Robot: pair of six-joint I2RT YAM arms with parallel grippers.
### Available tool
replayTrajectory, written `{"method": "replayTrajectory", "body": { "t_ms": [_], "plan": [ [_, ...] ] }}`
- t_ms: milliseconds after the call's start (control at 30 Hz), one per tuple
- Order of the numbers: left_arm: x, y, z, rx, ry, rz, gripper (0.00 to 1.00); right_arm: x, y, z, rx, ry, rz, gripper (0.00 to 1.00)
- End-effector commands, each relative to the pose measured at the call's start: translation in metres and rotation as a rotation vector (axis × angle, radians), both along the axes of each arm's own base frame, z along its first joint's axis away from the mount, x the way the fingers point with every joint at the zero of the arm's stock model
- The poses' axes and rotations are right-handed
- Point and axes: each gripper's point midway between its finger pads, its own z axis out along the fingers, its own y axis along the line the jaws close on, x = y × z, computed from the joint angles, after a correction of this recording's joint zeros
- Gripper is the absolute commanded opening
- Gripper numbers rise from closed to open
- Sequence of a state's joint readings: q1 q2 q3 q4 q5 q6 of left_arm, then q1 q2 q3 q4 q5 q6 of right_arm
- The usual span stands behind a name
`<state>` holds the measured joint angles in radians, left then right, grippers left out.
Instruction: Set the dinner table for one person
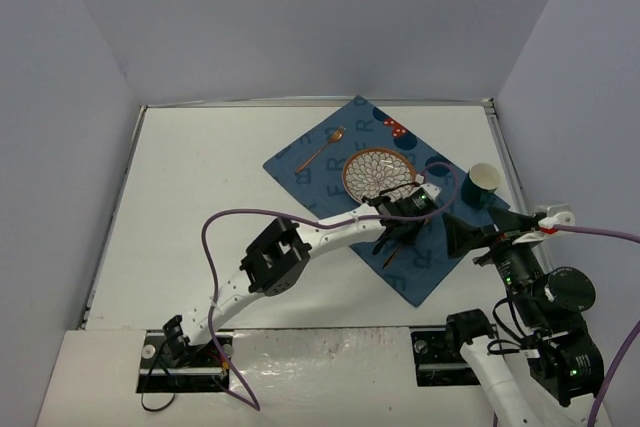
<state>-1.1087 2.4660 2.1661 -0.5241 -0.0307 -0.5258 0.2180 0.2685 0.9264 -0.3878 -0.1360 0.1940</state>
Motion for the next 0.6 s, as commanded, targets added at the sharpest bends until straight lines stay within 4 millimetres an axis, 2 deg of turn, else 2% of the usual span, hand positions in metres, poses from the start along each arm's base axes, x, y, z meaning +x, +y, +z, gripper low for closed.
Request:
{"method": "replayTrajectory", "body": {
  "t_ms": [0,567],
  "plan": [
    [0.000,-0.019,0.059,-0.091,-0.080,-0.045,0.00,-0.008,-0.002,0.035,0.026,-0.105,0.000,1.00],
    [0.021,-0.045,0.066,-0.158,-0.161,-0.030,0.00,-0.016,-0.003,0.039,0.042,-0.130,0.004,1.00]
  ]
}}
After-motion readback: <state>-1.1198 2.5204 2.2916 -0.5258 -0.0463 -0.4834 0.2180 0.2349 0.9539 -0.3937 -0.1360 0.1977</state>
